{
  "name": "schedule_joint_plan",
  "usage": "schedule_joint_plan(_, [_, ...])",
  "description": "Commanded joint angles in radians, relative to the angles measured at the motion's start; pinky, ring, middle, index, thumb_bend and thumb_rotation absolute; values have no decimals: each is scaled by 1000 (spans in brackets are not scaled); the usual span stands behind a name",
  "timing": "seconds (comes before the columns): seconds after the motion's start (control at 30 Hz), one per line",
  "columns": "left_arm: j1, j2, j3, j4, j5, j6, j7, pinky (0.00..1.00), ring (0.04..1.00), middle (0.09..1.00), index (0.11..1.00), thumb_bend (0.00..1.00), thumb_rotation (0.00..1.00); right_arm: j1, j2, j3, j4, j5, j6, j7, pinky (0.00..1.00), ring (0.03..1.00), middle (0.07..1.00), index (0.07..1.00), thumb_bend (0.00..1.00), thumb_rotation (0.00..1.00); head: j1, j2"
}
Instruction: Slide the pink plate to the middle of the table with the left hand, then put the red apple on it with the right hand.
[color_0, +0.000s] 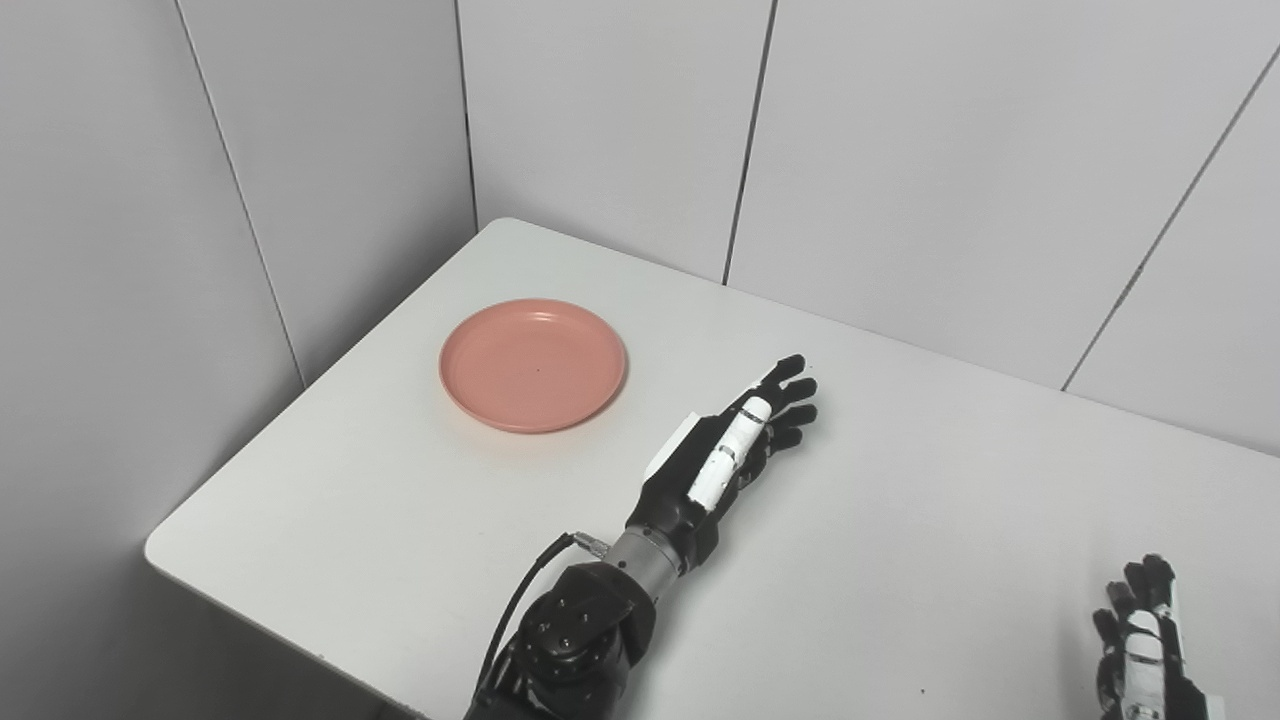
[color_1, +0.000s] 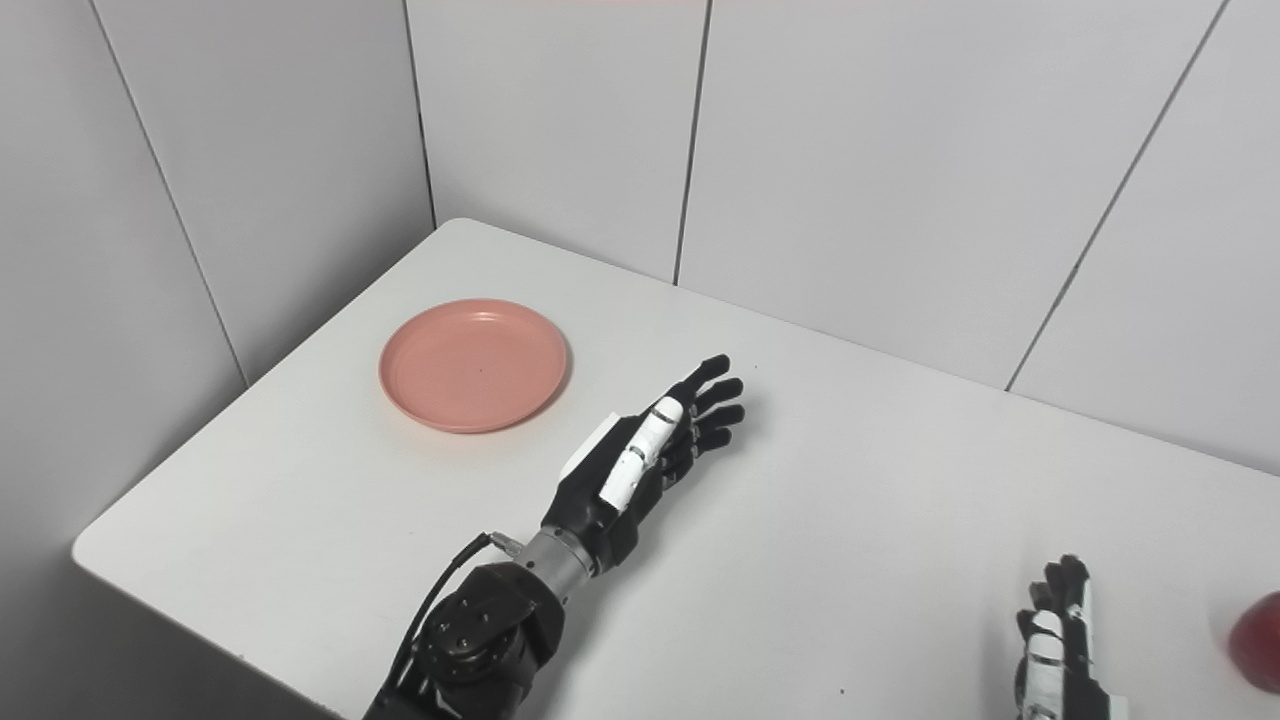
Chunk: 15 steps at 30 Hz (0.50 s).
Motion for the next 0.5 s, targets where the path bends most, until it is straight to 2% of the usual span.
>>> schedule_joint_plan(0.0, [-51, 8, 8, -46, -3, -1, 0, 919, 911, 931, 915, 435, 1000, -9, 10, 3, -27, -1, 13, 0, 1000, 1000, 1000, 1000, 0, 1000, -1, 1])
schedule_joint_plan(0.3, [-113, 51, 56, -109, 8, 34, 25, 913, 906, 927, 913, 434, 1000, -9, 20, 6, -29, -1, 19, -2, 1000, 1000, 1000, 1000, 0, 1000, -1, -7])
schedule_joint_plan(0.47, [-156, 74, 106, -116, -5, 54, 51, 928, 919, 933, 917, 416, 1000, -9, 18, 4, -31, 20, 29, 7, 1000, 1000, 1000, 1000, 0, 1000, 0, -8])
